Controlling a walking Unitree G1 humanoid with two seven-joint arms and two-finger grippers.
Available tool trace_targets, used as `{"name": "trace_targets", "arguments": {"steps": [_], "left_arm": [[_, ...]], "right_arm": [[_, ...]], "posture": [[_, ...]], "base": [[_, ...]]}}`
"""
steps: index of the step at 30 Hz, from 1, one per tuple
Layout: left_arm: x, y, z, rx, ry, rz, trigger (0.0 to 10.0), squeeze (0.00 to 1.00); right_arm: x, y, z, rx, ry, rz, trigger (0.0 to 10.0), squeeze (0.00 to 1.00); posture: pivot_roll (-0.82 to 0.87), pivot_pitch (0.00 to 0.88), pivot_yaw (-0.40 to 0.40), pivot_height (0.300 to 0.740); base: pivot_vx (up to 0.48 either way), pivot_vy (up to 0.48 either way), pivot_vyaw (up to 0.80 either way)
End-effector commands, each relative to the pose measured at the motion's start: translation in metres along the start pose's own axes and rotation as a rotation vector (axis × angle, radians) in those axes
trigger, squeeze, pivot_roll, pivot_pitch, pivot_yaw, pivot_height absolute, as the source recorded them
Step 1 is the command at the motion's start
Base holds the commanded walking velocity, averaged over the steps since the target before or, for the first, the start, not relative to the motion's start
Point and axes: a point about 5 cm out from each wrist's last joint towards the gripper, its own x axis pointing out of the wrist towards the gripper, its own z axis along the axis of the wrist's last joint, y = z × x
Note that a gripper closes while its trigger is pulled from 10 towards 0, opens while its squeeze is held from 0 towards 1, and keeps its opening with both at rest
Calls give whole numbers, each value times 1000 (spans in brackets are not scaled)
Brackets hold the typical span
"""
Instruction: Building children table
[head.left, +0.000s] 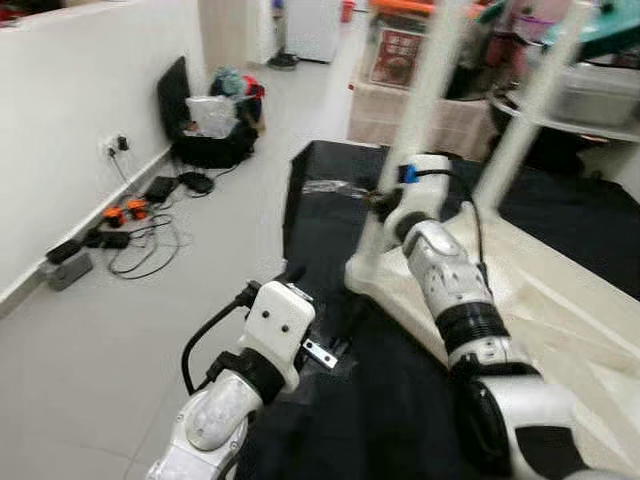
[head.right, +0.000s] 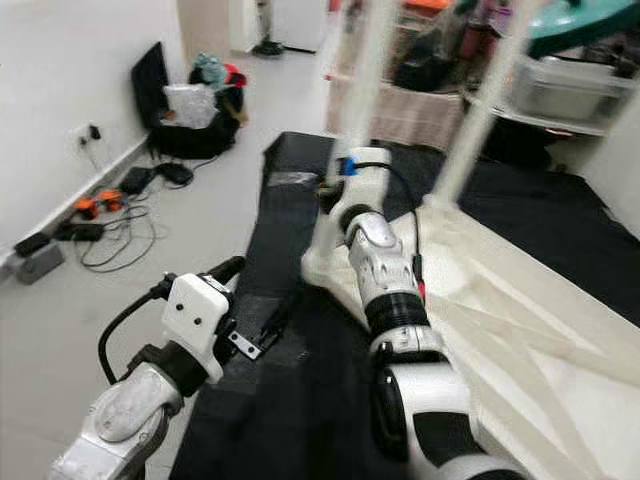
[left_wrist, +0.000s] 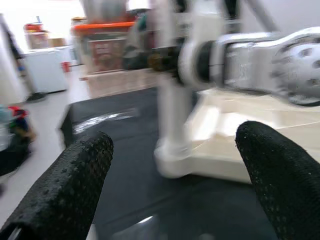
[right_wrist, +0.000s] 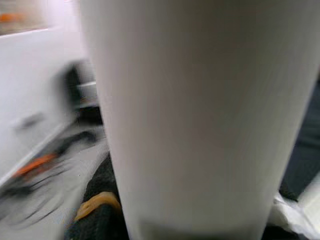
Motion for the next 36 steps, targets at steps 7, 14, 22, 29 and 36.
{"name": "trace_targets", "arguments": {"steps": [7, 14, 22, 29, 36], "left_arm": [[1, 0, -2, 3, 5, -3, 10000, 0], [1, -1, -3, 2, 8, -3, 10000, 0], [1, 0, -2, 1, 6, -3, 10000, 0], [1, 0, -2, 2, 5, -1, 10000, 0], [2, 0, -2, -2, 5, -4, 10000, 0]], "right_arm": [[-4, -8, -7, 53, 24, -206, 0, 0], [-8, 37, 8, 80, -49, 94, 10000, 1000], [-3, 56, 28, 59, 8, 649, 10000, 0], [-20, 41, 18, 1, 74, 1089, 10000, 0], [-29, 40, 1, 37, 143, 1278, 10000, 0]], "posture": [[98, 0, -120, 740], [98, 0, -120, 740], [91, 0, -116, 740], [94, 0, -113, 740], [103, 0, -111, 740]], "base": [[0, 0, 0], [0, 0, 0], [0, 0, 0], [0, 0, 0], [0, 0, 0]]}}
